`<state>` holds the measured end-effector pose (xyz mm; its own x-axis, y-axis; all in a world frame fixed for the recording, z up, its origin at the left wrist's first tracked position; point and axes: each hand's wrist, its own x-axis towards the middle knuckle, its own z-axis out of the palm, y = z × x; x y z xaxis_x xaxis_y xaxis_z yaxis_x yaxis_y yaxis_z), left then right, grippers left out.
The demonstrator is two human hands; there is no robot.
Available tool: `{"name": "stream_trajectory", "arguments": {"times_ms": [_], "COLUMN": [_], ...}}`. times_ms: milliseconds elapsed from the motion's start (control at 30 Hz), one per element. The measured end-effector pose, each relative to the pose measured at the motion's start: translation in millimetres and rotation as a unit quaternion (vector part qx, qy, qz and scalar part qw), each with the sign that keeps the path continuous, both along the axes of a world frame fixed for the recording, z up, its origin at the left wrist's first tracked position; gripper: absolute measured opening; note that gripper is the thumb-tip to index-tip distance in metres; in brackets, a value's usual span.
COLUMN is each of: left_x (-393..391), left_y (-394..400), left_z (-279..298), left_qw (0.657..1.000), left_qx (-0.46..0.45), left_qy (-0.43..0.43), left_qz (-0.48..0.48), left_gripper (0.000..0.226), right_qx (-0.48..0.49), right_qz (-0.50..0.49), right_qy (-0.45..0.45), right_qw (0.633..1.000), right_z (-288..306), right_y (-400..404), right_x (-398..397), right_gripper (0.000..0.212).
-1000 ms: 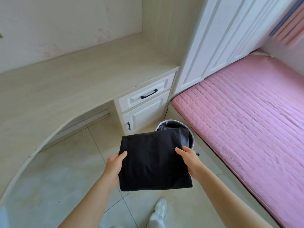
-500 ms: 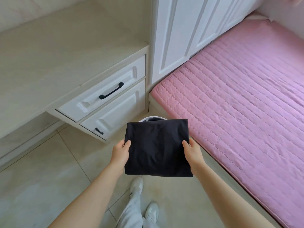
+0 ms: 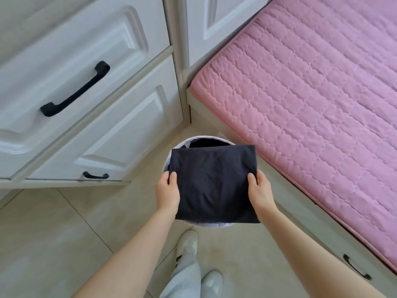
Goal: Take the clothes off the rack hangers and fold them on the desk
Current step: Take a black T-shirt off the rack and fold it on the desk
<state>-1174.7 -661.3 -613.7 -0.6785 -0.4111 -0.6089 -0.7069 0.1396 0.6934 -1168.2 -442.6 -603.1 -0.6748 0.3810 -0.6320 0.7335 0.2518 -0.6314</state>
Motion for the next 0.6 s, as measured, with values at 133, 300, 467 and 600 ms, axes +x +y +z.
{"name": "stream_trajectory", "arguments": {"times_ms": [133, 300, 467, 600], "left_x": [-9.1, -14.0, -14.8, -16.5], "left_y": [11.1, 13.2, 18.6, 18.0], "left_z": [-38.5, -87.6, -119.3, -145.5], "left_qw": [0.998, 0.994, 0.994, 0.994], "left_qx": [-0.053, -0.103, -0.099, -0.098], "left_qy": [0.032, 0.017, 0.02, 0.012], "left_qz": [-0.005, 0.015, 0.035, 0.052], "left_gripper": [0.037, 0.045, 0.046, 0.045], "right_qx": [0.035, 0.108, 0.082, 0.071], "right_qz": [-0.021, -0.055, -0.065, -0.059], "right_qy": [0.021, 0.012, 0.003, 0.007], "right_qw": [0.999, 0.993, 0.995, 0.996], "right_z": [-47.2, -88.9, -118.6, -144.7], "right_y": [-7.5, -15.6, -14.3, -10.9], "right_x": [-6.4, -9.6, -10.1, -14.8], "right_gripper": [0.024, 0.026, 0.036, 0.039]}}
